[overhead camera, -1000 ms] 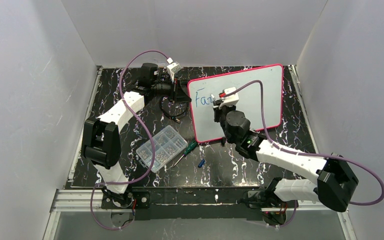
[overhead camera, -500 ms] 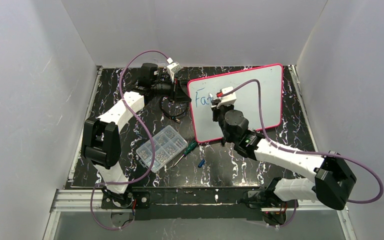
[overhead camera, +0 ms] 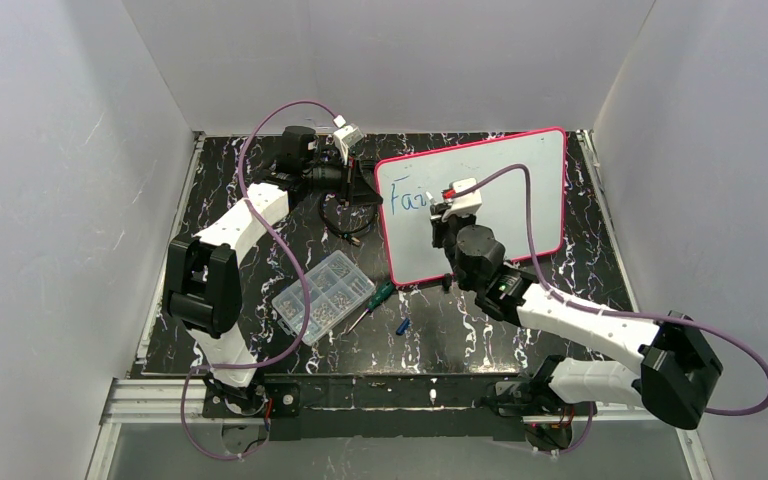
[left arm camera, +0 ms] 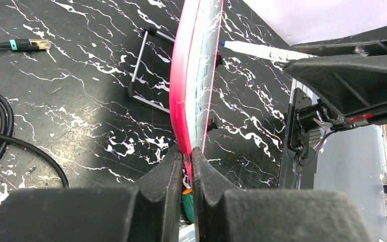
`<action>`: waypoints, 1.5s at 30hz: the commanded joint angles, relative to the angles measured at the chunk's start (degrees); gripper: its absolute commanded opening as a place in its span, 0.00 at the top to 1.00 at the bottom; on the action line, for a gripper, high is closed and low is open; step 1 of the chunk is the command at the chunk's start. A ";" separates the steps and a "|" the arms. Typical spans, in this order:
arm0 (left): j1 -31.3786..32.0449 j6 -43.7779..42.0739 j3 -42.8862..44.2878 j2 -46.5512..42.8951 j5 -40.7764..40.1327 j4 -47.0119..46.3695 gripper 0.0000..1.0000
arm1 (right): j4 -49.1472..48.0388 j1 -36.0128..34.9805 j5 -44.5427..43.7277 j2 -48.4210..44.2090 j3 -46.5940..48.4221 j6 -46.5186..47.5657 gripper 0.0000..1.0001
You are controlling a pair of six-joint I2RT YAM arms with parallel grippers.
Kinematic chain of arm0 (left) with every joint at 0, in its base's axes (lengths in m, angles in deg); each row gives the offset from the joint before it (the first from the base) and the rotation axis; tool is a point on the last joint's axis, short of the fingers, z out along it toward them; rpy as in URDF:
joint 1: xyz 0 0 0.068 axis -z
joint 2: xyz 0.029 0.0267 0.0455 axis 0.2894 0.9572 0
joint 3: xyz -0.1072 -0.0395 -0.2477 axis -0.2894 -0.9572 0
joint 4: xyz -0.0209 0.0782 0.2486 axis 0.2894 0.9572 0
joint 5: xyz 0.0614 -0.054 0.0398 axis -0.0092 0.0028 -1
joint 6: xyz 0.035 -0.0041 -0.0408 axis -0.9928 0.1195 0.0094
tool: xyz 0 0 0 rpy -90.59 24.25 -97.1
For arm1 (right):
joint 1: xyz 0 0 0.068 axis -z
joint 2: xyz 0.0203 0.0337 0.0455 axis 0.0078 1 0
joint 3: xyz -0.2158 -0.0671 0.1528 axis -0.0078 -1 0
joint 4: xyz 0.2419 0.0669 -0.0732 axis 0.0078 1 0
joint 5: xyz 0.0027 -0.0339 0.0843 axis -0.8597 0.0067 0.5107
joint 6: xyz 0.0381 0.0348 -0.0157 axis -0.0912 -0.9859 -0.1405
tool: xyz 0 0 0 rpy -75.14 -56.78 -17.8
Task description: Write a sentence on the whiteboard
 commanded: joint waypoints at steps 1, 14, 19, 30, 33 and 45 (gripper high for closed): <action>0.86 -1.27 0.28 -3.22 2.59 2.56 1.00 | -1.49 0.24 -1.14 0.76 0.01 -0.40 0.99; 0.86 -1.44 0.29 -3.13 2.51 2.60 1.00 | -1.37 0.73 -3.42 2.76 0.36 -0.29 0.99; 0.86 -1.42 0.23 -3.13 2.51 2.69 1.00 | -0.60 1.56 -5.20 1.83 -0.05 -0.61 0.99; 0.86 -1.44 0.23 -3.12 2.51 2.73 1.00 | -1.43 2.35 0.99 -1.43 -0.48 -0.55 0.99; 0.87 -1.38 0.33 -3.03 2.51 2.73 1.00 | -2.05 2.35 1.75 -0.98 0.42 0.08 0.99; 0.87 -1.53 0.36 -3.01 2.51 2.78 1.00 | -5.28 2.35 1.13 3.22 2.52 3.43 0.99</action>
